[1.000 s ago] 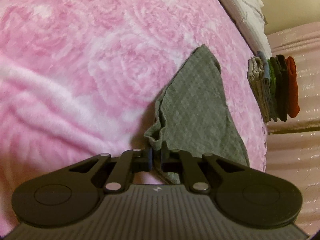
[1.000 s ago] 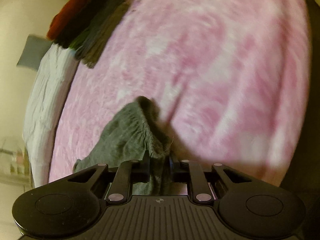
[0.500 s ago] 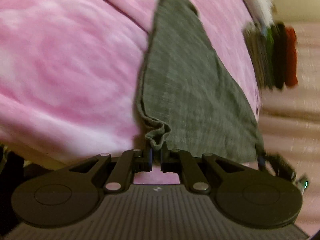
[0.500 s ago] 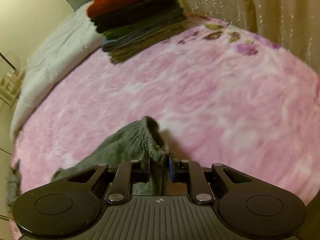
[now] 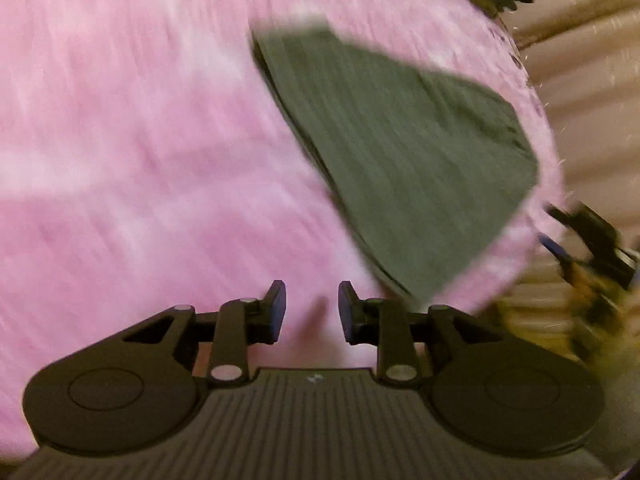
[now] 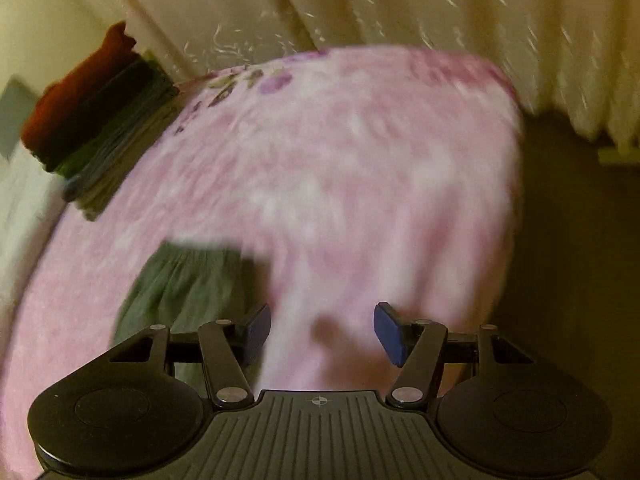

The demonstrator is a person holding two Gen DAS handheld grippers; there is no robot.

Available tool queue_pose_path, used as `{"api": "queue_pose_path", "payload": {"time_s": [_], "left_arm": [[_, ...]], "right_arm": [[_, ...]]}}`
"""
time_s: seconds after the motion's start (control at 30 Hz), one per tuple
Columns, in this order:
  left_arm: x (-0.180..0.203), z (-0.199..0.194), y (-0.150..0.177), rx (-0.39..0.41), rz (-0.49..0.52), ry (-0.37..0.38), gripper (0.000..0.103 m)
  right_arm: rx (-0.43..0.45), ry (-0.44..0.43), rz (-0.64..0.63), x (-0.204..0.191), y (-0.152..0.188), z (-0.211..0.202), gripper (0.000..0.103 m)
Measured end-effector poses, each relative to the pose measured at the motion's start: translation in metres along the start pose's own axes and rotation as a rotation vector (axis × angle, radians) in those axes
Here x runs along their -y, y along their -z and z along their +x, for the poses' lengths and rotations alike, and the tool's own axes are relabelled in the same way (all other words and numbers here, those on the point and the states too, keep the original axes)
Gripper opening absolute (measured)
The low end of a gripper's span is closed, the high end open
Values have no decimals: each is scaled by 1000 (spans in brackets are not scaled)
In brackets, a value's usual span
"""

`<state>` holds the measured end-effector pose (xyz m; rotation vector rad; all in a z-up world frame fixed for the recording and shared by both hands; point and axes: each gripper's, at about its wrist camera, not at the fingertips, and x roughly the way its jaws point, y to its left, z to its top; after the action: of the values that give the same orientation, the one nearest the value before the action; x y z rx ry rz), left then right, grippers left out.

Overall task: Fold clothes
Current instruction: 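Open both tools and release the folded shorts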

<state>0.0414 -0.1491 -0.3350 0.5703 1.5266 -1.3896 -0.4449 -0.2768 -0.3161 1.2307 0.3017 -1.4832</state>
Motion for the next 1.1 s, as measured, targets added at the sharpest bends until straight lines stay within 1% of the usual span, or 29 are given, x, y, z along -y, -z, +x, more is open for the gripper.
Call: {"api": "queue_pose_path", "payload": {"time_s": [0.03,0.07,0.1,0.23,0.33,0.37,0.4,0.47,0.5,0.53,0.57,0.63,0.67,0.73,0.77,0.83,0.97,1.07,1.1], "left_arm": [[-3,2,-15,12,39,-3,31],[-5,5,-30,23,78,-7,33],[-8,7,-45,35,117,-10,34],[-18,17,-104,82,273,-24,38],[-26,24,-149,117,389,-34,39],[-28,29,-158,112,424,-28,39],[-28,35,-160,89,455,-13,38],[-29,48,-165,44,516,16,33],[-29,53,-167,28,540,31,14],[-27,55,-169,17,559,45,0],[-29,55,-169,13,568,50,0],[-36,53,-169,15,565,41,0],[-40,52,-169,17,564,37,0],[-47,49,-168,20,561,28,4],[-47,48,-168,22,572,19,4],[-39,46,-169,27,616,-8,9],[-8,35,-171,61,724,-118,10],[20,31,-169,74,830,-151,10],[28,34,-166,64,862,-161,10]], "right_arm": [[-11,-21,29,1,18,-11,60],[-29,-49,43,-3,39,-22,60],[-45,-71,56,-8,59,-30,60],[-99,-109,109,-37,128,-42,60],[-136,-131,150,-59,176,-50,60],[-139,-122,164,-64,186,-48,60],[-137,-114,171,-68,194,-46,60],[-121,-88,175,-76,209,-42,60],[-115,-57,176,-78,215,-40,56],[-108,-26,177,-81,220,-37,29],[-98,-2,187,-81,225,-36,23],[-71,11,217,-77,229,-41,22],[-69,24,208,-78,231,-42,22],[-66,49,190,-80,233,-46,22],[-68,61,186,-83,233,-46,22],[-55,102,158,-91,232,-51,23],[-12,200,83,-113,230,-67,24],[31,256,-5,-135,229,-73,25],[33,275,-41,-143,228,-68,26]]}}
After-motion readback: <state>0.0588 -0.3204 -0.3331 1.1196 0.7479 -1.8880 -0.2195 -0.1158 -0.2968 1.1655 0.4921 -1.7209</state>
